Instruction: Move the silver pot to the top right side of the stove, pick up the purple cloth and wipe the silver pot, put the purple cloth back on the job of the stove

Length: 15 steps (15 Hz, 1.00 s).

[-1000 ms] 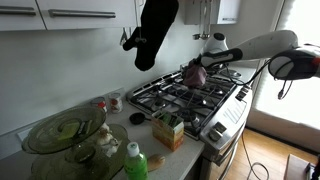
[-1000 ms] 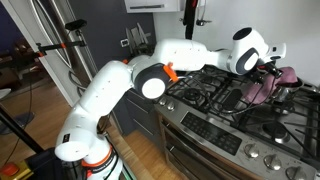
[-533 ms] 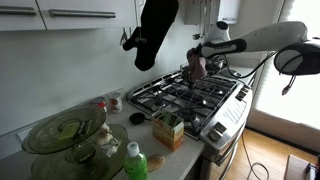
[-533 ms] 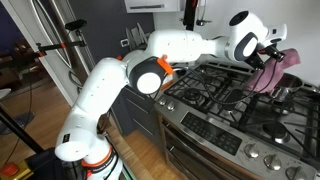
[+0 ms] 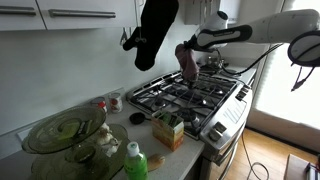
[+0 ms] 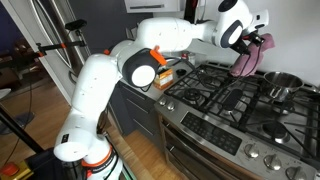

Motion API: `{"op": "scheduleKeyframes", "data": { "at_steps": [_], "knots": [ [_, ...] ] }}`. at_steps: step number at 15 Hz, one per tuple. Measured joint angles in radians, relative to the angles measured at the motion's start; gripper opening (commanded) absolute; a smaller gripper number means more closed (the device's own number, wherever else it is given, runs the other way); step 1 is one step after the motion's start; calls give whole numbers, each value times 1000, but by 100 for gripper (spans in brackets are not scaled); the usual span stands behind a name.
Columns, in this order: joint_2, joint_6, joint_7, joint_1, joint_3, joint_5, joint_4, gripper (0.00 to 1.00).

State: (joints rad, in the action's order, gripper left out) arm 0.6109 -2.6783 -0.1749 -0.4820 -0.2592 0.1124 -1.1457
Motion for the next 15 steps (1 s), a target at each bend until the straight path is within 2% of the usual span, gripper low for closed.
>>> {"op": "scheduleKeyframes", "data": {
  "at_steps": [3,5,6,8,10,12,15],
  "knots": [
    [-26,65,82,-19,-105,-71,-50,4],
    [-40,126,113,-28,-140,-91,-80,4],
    [-49,156,143,-17,-124,-127,-95,4],
    [-64,211,198,32,-35,-185,-117,4],
    [-69,248,221,78,55,-193,-135,42],
    [-68,269,243,114,122,-193,-154,56],
    [-70,274,273,146,176,-193,-168,78]
  ]
}}
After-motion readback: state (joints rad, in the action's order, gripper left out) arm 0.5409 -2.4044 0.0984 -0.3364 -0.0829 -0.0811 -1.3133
